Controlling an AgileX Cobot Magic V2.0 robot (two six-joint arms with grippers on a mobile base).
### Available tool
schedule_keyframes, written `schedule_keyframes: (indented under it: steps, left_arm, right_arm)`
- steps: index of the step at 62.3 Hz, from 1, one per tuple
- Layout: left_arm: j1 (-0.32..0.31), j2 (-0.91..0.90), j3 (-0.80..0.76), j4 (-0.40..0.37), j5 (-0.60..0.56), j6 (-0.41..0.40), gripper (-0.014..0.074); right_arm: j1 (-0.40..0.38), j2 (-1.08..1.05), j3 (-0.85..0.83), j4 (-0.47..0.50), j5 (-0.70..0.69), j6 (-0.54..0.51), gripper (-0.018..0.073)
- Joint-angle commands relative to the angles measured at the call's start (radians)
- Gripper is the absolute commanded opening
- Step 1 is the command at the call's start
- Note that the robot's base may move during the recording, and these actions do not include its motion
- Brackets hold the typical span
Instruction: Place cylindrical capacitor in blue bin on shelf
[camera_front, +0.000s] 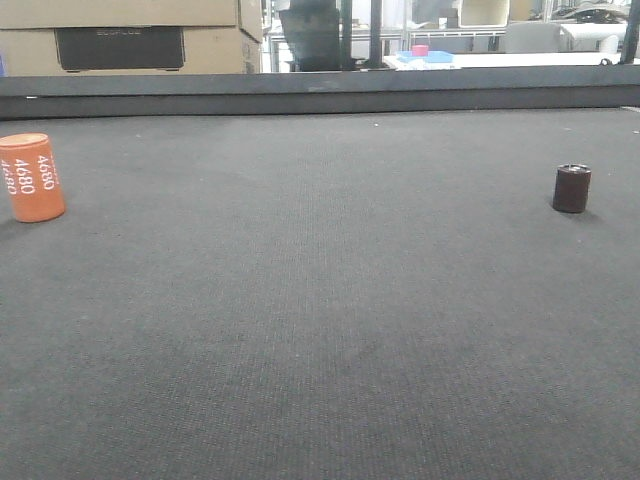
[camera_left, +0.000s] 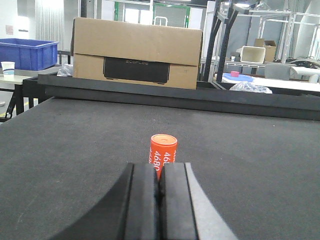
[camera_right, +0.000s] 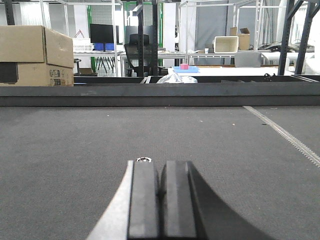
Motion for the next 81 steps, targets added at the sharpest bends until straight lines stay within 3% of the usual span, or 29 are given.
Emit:
schedule_keyframes:
  steps: [1, 42, 55, 63, 71, 81]
  left_arm:
    - [0.001, -0.005, -0.001, 0.001, -0.015, 0.002, -0.0111]
    - [0.001, -0.005, -0.001, 0.001, -0.016, 0.002, -0.0111]
    - [0.001, -0.005, -0.001, 0.001, -0.019, 0.002, -0.0111]
    - [0.001, -0.005, -0.094, 0.001, 0.067, 0.002, -0.0111]
    - [0.001, 0.049, -0.240, 0.039, 0.231, 0.002, -0.0111]
    - [0.001, 0.230, -0.399, 0.083, 0.323, 0.002, -0.0111]
  right_arm:
    - [-0.006, -0.002, 0.000, -0.011, -0.020, -0.005, -0.0162]
    - [-0.006, -0.002, 0.000, -0.011, -0.020, -0.005, -0.0162]
    - [-0.006, -0.002, 0.000, -0.004, -0.080, -0.005, -0.0162]
    - [-0.006, 0.008, -0.092, 0.015, 0.114, -0.005, -0.0162]
    - [-0.006, 0.066, -0.239, 0.015, 0.316, -0.005, -0.0162]
    - [-0.006, 0.224, -0.401, 0.007, 0.346, -0.005, -0.0162]
